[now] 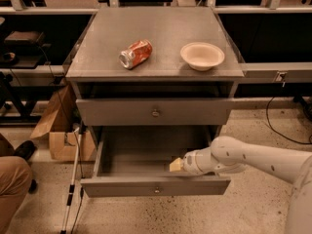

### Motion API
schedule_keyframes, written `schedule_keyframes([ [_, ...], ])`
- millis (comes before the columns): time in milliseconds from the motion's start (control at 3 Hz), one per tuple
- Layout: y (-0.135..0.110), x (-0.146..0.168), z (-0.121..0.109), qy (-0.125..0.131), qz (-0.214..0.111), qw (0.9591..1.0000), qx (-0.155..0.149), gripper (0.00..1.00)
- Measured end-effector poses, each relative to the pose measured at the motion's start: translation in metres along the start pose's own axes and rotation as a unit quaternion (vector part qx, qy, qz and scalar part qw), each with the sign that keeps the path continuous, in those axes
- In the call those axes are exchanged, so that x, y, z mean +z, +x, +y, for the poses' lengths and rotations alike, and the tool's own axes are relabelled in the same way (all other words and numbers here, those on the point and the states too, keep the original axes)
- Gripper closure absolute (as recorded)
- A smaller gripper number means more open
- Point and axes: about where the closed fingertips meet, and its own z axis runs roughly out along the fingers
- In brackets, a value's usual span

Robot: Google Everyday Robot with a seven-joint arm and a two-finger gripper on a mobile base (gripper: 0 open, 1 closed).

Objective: Close middle drawer

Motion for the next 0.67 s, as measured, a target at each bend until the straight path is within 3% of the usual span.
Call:
schedule_keyframes([
  [667,0.019,-0.044,-0.065,0.003,0.002,0.9995,0.032,1.00],
])
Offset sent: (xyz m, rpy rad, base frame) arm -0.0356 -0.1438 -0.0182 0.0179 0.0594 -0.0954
